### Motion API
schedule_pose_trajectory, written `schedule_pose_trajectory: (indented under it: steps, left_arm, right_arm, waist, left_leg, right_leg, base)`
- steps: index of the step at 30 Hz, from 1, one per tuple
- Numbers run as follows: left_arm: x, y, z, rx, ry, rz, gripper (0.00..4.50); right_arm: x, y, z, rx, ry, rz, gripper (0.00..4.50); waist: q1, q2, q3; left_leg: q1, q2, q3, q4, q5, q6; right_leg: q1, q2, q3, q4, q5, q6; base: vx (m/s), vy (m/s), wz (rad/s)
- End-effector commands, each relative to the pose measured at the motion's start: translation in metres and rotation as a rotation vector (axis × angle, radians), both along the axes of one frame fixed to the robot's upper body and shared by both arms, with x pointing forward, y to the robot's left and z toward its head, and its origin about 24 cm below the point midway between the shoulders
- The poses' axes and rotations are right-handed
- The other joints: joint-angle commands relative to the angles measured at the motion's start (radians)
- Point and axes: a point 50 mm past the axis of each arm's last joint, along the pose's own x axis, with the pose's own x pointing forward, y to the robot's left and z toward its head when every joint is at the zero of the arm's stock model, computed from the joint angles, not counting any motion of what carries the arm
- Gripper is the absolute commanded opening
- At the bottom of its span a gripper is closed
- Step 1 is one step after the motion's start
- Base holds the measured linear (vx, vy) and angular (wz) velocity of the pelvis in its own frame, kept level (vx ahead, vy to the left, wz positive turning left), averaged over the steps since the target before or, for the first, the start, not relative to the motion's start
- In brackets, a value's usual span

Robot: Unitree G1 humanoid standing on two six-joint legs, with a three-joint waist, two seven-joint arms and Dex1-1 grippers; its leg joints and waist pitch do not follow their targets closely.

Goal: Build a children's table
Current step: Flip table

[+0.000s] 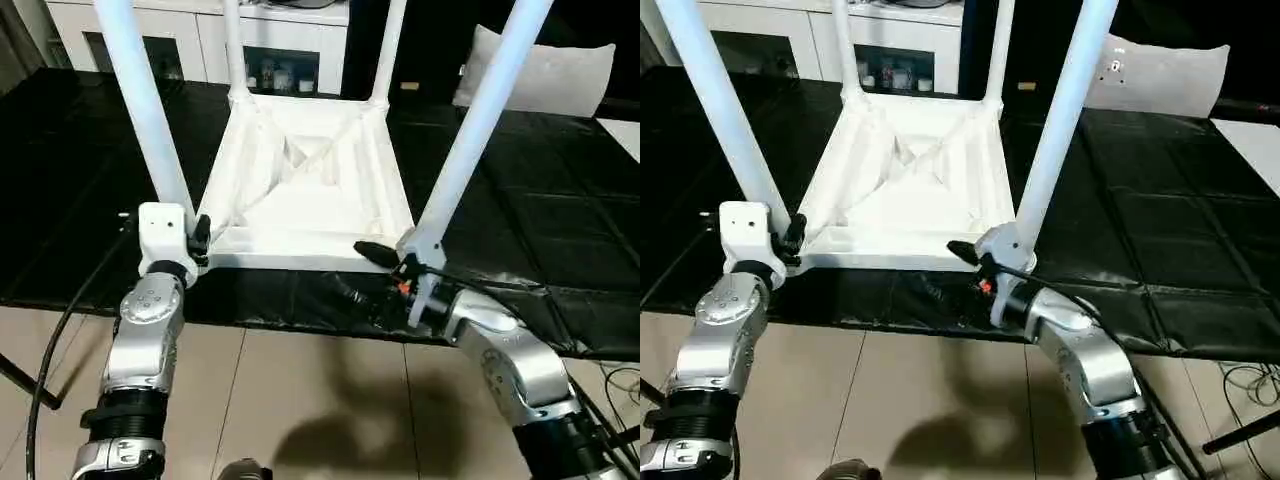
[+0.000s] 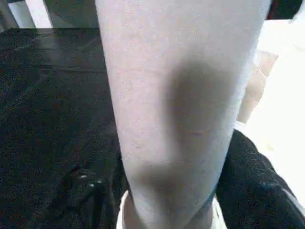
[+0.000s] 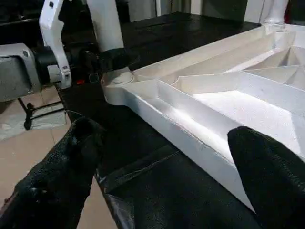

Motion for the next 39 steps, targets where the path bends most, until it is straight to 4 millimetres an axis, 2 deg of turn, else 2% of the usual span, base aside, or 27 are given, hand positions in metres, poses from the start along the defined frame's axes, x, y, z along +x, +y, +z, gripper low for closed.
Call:
schedule_pose_trajectory:
  steps: [1, 2, 3, 7, 8, 13, 14, 15, 17, 20, 22, 23, 24, 26, 27, 29, 31, 32, 36, 39]
  left_arm:
    - [0.003, -0.002, 0.003, 0.003, -0.015, -0.014, 2.27]
    - [0.003, -0.002, 0.003, 0.001, -0.018, -0.017, 2.17]
    - [0.002, -0.002, 0.003, -0.002, -0.020, -0.022, 2.11]
    - [0.002, -0.005, 0.003, -0.030, -0.022, -0.043, 2.05]
    - [0.002, -0.007, 0.002, -0.078, -0.017, -0.056, 2.04]
    - [0.001, -0.020, -0.002, -0.316, 0.027, -0.086, 2.04]
    - [0.001, -0.026, -0.003, -0.447, 0.042, -0.080, 2.04]
    - [0.001, -0.029, -0.003, -0.506, 0.048, -0.078, 2.04]
    - [0.000, -0.036, -0.003, -0.598, 0.060, -0.103, 2.04]
    - [0.000, -0.047, -0.004, -0.721, 0.085, -0.124, 2.04]
    - [0.000, -0.052, -0.004, -0.731, 0.104, -0.148, 2.04]
    - [0.000, -0.054, -0.004, -0.739, 0.110, -0.157, 2.04]
    - [0.000, -0.056, -0.004, -0.742, 0.115, -0.168, 2.04]
    - [-0.001, -0.063, -0.001, -0.747, 0.128, -0.207, 2.03]
    - [-0.001, -0.065, 0.000, -0.752, 0.131, -0.215, 2.03]
    - [-0.001, -0.067, 0.002, -0.754, 0.134, -0.224, 2.03]
    - [-0.001, -0.068, 0.004, -0.758, 0.136, -0.237, 2.03]
    - [0.000, -0.069, 0.006, -0.761, 0.139, -0.248, 2.03]
    - [0.000, -0.071, 0.008, -0.765, 0.144, -0.260, 2.03]
    - [0.000, -0.072, 0.008, -0.757, 0.152, -0.266, 2.03]
  right_arm:
    - [0.003, 0.000, 0.003, 0.000, -0.019, 0.003, 4.50]
    - [0.003, 0.000, 0.003, 0.001, -0.018, 0.002, 4.50]
    - [0.003, 0.000, 0.003, 0.004, -0.015, 0.002, 4.50]
    - [0.004, 0.000, 0.002, 0.009, -0.013, 0.003, 4.50]
    - [0.005, 0.000, 0.001, 0.006, -0.014, -0.004, 4.50]
    - [0.011, 0.000, -0.001, 0.015, 0.011, -0.077, 4.50]
    - [0.011, 0.000, -0.002, 0.019, 0.021, -0.088, 4.50]
    - [0.012, 0.000, -0.002, 0.020, 0.027, -0.092, 4.50]
    - [0.014, -0.001, -0.004, 0.011, 0.047, -0.122, 4.50]
    - [0.016, -0.008, -0.007, 0.016, 0.072, -0.179, 4.50]
    - [0.016, -0.010, -0.006, 0.025, 0.074, -0.188, 4.50]
    - [0.016, -0.010, -0.006, 0.026, 0.071, -0.189, 4.50]
    - [0.015, -0.010, -0.005, 0.026, 0.069, -0.188, 4.50]
    - [0.018, -0.013, -0.006, 0.044, 0.068, -0.229, 4.50]
    - [0.022, -0.015, -0.007, 0.040, 0.067, -0.267, 4.50]
    - [0.027, -0.018, -0.007, 0.037, 0.065, -0.311, 4.50]
    - [0.032, -0.018, -0.002, 0.109, 0.058, -0.341, 4.50]
    - [0.034, -0.017, 0.002, 0.172, 0.058, -0.351, 4.50]
    - [0.039, -0.017, 0.004, 0.227, 0.062, -0.377, 4.50]
    - [0.042, -0.013, 0.009, 0.323, 0.052, -0.366, 4.50]
  waist:
    - [0.003, 0.004, -0.057]
    - [0.003, 0.004, -0.057]
    - [0.003, -0.003, -0.057]
    - [0.005, 0.001, -0.057]
    - [0.006, 0.003, -0.056]
    - [0.006, -0.001, -0.056]
    - [0.005, -0.020, -0.056]
    - [0.012, -0.013, -0.056]
    - [0.014, -0.015, -0.057]
    - [0.025, -0.012, -0.058]
    - [0.030, -0.015, -0.057]
    - [0.032, -0.022, -0.056]
    - [0.034, -0.017, -0.055]
    - [0.032, -0.018, -0.052]
    - [0.030, -0.024, -0.052]
    - [0.030, -0.024, -0.052]
    - [0.029, -0.026, -0.053]
    - [0.029, -0.026, -0.055]
    - [0.031, -0.024, -0.057]
    - [0.034, -0.023, -0.057]
  left_leg:
    - [0.034, 0.077, -0.034, -0.084, -0.193, -0.009]
    - [0.034, 0.077, -0.034, -0.084, -0.190, -0.006]
    - [0.034, 0.078, -0.032, -0.084, -0.186, -0.003]
    - [0.034, 0.078, -0.033, -0.084, -0.174, 0.004]
    - [0.034, 0.078, -0.032, -0.085, -0.180, 0.001]
    - [0.034, 0.077, -0.029, -0.085, -0.176, -0.004]
    - [0.035, 0.078, -0.024, -0.084, -0.167, 0.004]
    - [0.036, 0.074, -0.020, -0.080, -0.148, 0.016]
    - [0.033, 0.072, -0.015, -0.077, -0.121, 0.034]
    - [0.034, 0.073, -0.012, -0.075, -0.111, 0.039]
    - [0.034, 0.072, -0.009, -0.075, -0.114, 0.041]
    - [0.032, 0.073, -0.008, -0.076, -0.121, 0.043]
    - [0.034, 0.076, -0.009, -0.079, -0.136, 0.038]
    - [0.036, 0.079, -0.012, -0.086, -0.165, 0.024]
    - [0.038, 0.081, -0.012, -0.089, -0.174, 0.014]
    - [0.038, 0.078, -0.011, -0.088, -0.175, 0.005]
    - [0.036, 0.076, -0.008, -0.086, -0.169, 0.004]
    - [0.033, 0.074, -0.009, -0.084, -0.147, 0.014]
    - [0.034, 0.075, -0.008, -0.081, -0.109, 0.031]
    - [0.034, 0.076, -0.007, -0.081, -0.111, 0.033]
  right_leg:
    - [0.016, -0.123, 0.044, -0.078, 0.083, -0.202]
    - [0.015, -0.122, 0.045, -0.078, 0.084, -0.200]
    - [0.016, -0.123, 0.045, -0.079, 0.087, -0.199]
    - [0.014, -0.124, 0.044, -0.077, 0.087, -0.198]
    - [0.013, -0.124, 0.044, -0.078, 0.078, -0.199]
    - [0.012, -0.123, 0.044, -0.078, 0.071, -0.210]
    - [0.014, -0.122, 0.044, -0.078, 0.076, -0.211]
    - [0.012, -0.124, 0.043, -0.078, 0.076, -0.215]
    - [0.011, -0.124, 0.044, -0.078, 0.082, -0.211]
    - [0.007, -0.122, 0.044, -0.078, 0.084, -0.211]
    - [0.007, -0.121, 0.043, -0.079, 0.078, -0.209]
    - [0.008, -0.122, 0.043, -0.081, 0.060, -0.202]
    - [0.005, -0.124, 0.043, -0.083, 0.031, -0.192]
    - [0.003, -0.122, 0.043, -0.087, -0.001, -0.179]
    - [0.002, -0.123, 0.043, -0.088, -0.009, -0.174]
    - [0.002, -0.124, 0.043, -0.089, -0.015, -0.172]
    - [0.003, -0.126, 0.045, -0.089, -0.006, -0.169]
    - [0.006, -0.125, 0.045, -0.085, 0.023, -0.163]
    - [0.006, -0.122, 0.042, -0.080, 0.089, -0.165]
    - [0.007, -0.123, 0.042, -0.078, 0.098, -0.167]
  base:
    - [0.000, 0.000, 0.00]
    - [0.000, 0.000, 0.00]
    - [0.000, 0.000, 0.00]
    - [0.000, 0.000, 0.00]
    - [0.000, 0.000, 0.00]
    - [0.000, 0.000, 0.00]
    - [0.000, 0.000, 0.00]
    - [0.000, 0.000, 0.00]
    - [0.000, 0.000, 0.00]
    - [0.000, 0.000, 0.00]
    - [0.000, 0.000, 0.00]
    - [0.000, 0.000, 0.00]
    - [0.000, 0.000, 0.00]
    - [0.000, 0.000, 0.00]
    - [0.000, 0.000, 0.00]
    - [0.000, 0.000, 0.00]
    - [0.000, 0.000, 0.00]
    - [0.000, 0.000, 0.00]
    - [0.000, 0.000, 0.00]
    - [0.000, 0.000, 0.00]
